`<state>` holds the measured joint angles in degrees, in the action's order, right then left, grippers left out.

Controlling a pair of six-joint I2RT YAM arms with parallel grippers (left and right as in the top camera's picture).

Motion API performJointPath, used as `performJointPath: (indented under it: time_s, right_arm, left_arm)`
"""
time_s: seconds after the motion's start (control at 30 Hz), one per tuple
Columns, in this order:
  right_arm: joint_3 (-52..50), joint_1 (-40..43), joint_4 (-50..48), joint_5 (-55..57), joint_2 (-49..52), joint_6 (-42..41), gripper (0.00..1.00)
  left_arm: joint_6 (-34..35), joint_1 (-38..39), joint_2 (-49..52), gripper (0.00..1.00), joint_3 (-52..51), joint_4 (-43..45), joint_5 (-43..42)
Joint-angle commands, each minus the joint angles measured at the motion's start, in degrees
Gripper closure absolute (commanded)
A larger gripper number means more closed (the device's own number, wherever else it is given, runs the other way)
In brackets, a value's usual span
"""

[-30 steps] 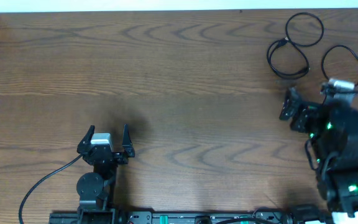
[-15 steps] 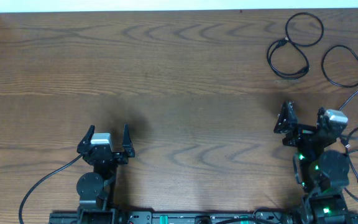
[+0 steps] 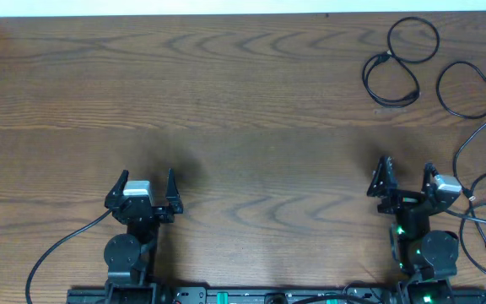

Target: Untangle cables

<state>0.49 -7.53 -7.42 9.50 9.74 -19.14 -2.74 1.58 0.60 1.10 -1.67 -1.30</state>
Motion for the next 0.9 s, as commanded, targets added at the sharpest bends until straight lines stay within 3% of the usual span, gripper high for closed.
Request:
performJointPath:
  time_s: [0.0,0.2,0.5,0.63,0.8,0.87]
  right_arm:
    - [-0.17,-0.07,2.58,0.48,-3.26,-0.76,0.01]
    - [-0.17,-0.07,10.86,0.39,-6.78,-0.59,0.01]
    - [-0.17,-0.07,10.75,0.02,-8.96,-0.48,0.01]
    - [-0.17,-0.07,10.88,-0.92,-9.46,6.25,0.01]
    - [-0.20,-0.07,11.56,-6.12,-9.46,20.61,0.01]
    - [-0.20,-0.07,11.56,-6.14,-9.46,21.66,0.01]
  left_arm:
    - [0.68,-0.28,-0.37,0.09,-0.87,-2.56,1.79]
    - [0.68,-0.28,-0.37,0.09,-0.87,-2.54,1.79]
    - [0.68,-0.28,-0.37,0.09,-0.87,-2.56,1.79]
    - [0.68,-0.28,-0.37,0.09,-0.87,-2.54,1.79]
    - [0.68,-0.28,-0.37,0.09,-0.87,-2.56,1.79]
    - [0.68,-0.28,-0.37,0.09,-0.87,-2.56,1.79]
